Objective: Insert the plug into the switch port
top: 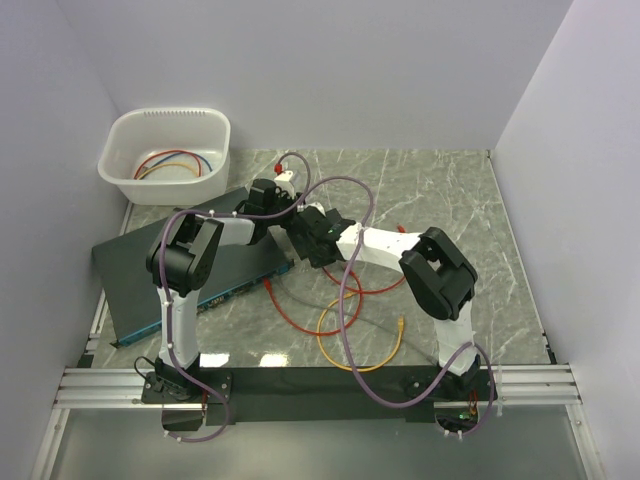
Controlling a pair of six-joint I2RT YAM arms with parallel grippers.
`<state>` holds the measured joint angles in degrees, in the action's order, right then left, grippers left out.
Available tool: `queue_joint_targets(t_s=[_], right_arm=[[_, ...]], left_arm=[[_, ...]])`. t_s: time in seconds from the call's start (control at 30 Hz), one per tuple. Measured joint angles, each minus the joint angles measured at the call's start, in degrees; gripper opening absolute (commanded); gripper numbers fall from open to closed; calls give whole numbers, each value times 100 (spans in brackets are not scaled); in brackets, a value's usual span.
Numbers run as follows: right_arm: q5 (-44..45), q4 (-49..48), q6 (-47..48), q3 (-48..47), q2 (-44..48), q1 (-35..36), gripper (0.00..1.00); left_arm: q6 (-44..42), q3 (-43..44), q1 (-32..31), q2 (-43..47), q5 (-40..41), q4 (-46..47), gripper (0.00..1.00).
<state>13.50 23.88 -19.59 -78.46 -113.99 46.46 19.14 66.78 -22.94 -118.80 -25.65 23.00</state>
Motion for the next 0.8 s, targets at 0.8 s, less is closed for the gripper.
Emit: queue_joint_targets(t_s=[0.8], right_arm=[[-562,-1491,542,885,398,-258,0]], left_arm=[[-332,85,0,-105,151,142,7]])
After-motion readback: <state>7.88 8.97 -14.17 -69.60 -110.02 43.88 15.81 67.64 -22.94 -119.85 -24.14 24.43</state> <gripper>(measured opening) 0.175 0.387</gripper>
